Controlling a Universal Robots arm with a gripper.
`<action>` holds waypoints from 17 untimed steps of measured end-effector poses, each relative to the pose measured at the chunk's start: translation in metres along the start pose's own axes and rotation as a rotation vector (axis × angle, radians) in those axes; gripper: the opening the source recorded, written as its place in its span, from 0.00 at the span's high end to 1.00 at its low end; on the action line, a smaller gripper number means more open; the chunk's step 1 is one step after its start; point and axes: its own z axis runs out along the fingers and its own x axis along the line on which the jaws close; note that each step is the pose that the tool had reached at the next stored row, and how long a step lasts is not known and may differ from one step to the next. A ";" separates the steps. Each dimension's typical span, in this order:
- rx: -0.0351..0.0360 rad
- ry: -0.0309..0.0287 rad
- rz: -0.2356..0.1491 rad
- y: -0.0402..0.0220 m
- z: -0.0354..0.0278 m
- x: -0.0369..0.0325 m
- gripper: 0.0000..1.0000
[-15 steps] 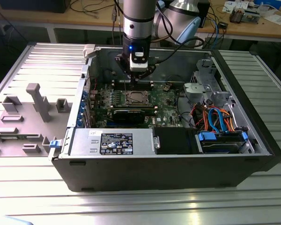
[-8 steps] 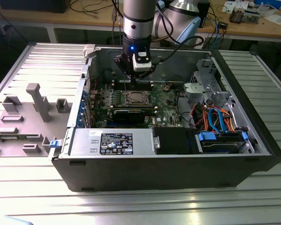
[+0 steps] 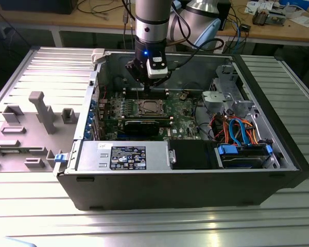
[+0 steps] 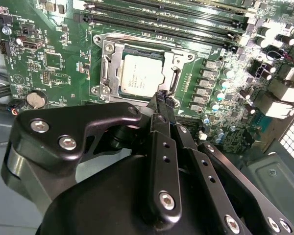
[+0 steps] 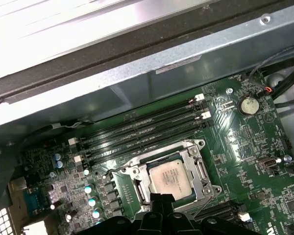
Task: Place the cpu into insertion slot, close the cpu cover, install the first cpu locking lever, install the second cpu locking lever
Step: 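Install the first cpu locking lever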
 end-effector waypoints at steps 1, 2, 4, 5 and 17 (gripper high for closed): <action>0.0001 0.0000 0.000 0.0000 0.0000 0.0000 0.89; 0.0001 0.0000 0.000 0.0000 0.0000 0.0000 0.89; 0.0000 0.0000 0.000 -0.0001 0.0000 0.0000 0.89; 0.0000 -0.0001 0.000 -0.0002 0.0000 0.0000 0.89; 0.0001 0.0001 -0.007 -0.0003 0.0000 0.0001 0.89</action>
